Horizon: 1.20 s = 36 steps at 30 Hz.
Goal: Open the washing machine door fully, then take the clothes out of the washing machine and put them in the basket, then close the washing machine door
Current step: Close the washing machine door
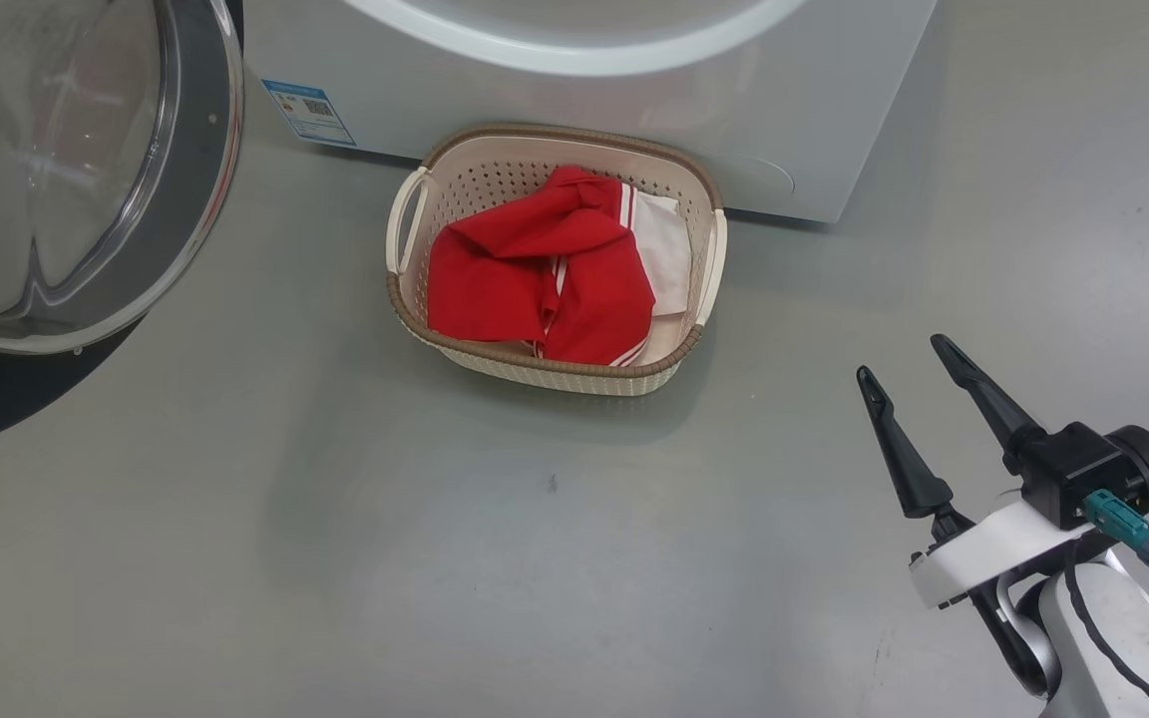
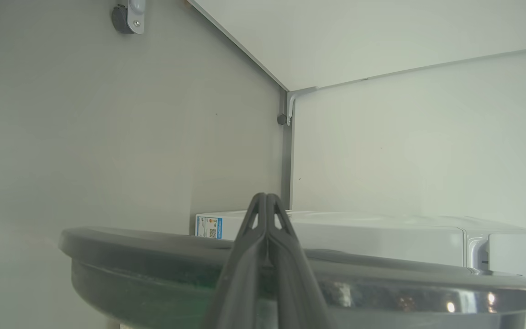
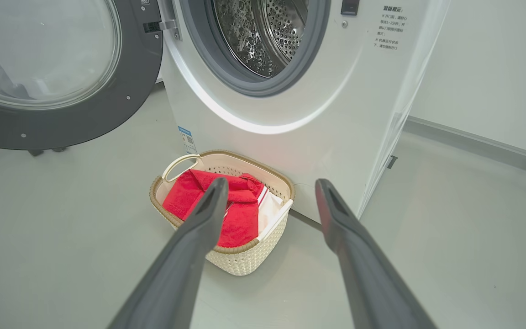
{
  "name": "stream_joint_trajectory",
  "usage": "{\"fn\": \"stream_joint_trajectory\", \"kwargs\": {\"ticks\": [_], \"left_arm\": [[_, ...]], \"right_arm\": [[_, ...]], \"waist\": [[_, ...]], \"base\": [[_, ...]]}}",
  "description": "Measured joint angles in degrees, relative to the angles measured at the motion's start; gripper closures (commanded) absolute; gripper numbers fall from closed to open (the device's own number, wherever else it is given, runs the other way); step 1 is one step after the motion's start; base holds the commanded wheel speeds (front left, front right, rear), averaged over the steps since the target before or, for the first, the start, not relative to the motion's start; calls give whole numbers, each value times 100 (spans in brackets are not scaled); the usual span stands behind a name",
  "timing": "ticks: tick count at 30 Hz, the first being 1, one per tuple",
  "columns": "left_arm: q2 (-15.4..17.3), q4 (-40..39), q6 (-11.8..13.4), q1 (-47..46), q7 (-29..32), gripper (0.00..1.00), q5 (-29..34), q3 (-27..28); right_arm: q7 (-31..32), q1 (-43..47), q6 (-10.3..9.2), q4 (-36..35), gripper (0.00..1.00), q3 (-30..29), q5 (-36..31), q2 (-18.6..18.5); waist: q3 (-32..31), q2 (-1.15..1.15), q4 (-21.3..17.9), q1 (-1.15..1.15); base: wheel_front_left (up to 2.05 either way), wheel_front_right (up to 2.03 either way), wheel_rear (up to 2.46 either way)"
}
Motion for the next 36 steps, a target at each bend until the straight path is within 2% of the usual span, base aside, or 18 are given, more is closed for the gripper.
{"fn": "stream_joint_trajectory", "kwargs": {"ticks": [10,17,23,31,36], "left_arm": [[0,49,-9,-28,456,100,-144,-7],[-97,10,-277,-52,932,100,-175,-222],[-455,-27,-510,-52,1359,100,-177,-487],[-543,-185,-765,20,1781,100,-271,-556],[-708,-313,-907,151,2012,100,-453,-564]], "right_arm": [[-16,0,0,45,0,-7,18,26],[-18,0,0,74,0,-16,19,45],[-24,4,-1,137,0,-48,55,80],[-25,4,-1,163,0,-49,63,125],[-42,13,-2,179,0,-64,70,165]], "waist": [[-85,0,31,0],[-138,0,84,0],[-227,0,159,0],[-337,0,202,0],[-390,0,215,0]], "base": [[0,0,0],[0,0,0],[0,0,0],[0,0,0],[0,0,0]]}}
